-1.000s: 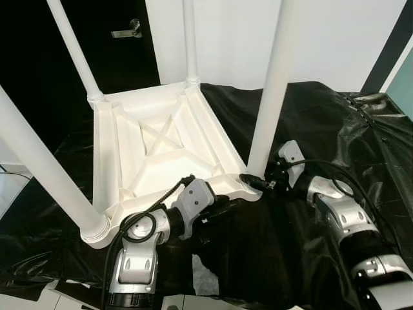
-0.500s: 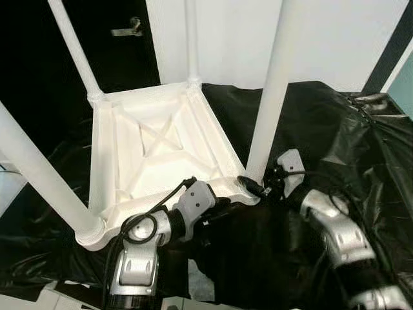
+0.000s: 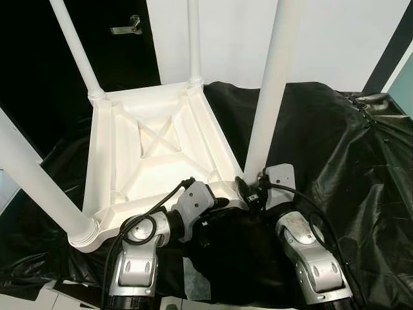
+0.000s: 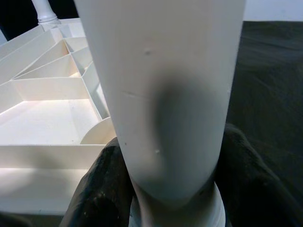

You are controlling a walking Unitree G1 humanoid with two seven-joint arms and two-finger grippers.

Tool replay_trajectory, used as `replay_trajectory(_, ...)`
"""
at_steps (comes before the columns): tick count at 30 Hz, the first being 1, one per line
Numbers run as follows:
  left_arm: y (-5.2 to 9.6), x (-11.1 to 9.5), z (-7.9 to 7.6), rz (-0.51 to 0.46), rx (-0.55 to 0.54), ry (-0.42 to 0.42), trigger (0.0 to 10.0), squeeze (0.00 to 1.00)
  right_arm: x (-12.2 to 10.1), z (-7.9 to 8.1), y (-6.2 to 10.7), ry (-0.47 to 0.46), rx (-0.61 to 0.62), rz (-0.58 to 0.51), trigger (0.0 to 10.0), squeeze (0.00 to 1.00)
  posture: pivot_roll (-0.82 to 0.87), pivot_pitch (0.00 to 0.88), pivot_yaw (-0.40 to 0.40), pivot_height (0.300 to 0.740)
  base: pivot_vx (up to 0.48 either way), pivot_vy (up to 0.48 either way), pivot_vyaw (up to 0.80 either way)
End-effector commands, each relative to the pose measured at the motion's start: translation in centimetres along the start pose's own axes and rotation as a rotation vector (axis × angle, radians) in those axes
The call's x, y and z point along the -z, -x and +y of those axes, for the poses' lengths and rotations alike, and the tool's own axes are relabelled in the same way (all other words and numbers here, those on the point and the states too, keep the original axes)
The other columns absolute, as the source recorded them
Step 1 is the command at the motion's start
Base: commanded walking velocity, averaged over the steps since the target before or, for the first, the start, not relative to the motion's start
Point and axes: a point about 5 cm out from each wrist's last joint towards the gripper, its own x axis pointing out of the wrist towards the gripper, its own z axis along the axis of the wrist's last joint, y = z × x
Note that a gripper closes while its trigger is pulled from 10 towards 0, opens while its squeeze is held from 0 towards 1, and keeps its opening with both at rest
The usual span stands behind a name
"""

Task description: Building children table

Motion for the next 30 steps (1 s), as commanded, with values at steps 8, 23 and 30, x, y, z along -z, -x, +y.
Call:
replay_trajectory(8,0.2,0.0,1.1,0.001,-0.246,0.012,10.0,0.0,-1.0,-2.4,0.8,0.011,-0.007,-0.058,10.0,1.0,0.04,0.0,0.003,0.74,0.0,0.0,0.0)
replay_trajectory(23,0.3,0.0,1.2,-0.001,-0.254,0.018,10.0,0.0,-1.2,-4.3,-0.5,0.081,-0.4,-0.065,10.0,0.0,0.05,0.0,0.0,0.74,0.0,0.0,0.0)
replay_trajectory(30,0.3,0.0,1.2,0.002,-0.246,0.012,10.0,0.0,-0.8,-3.6,-2.1,0.149,-0.551,-0.039,4.4,0.0,0.06,0.0,-0.008,0.74,0.0,0.0,0.0)
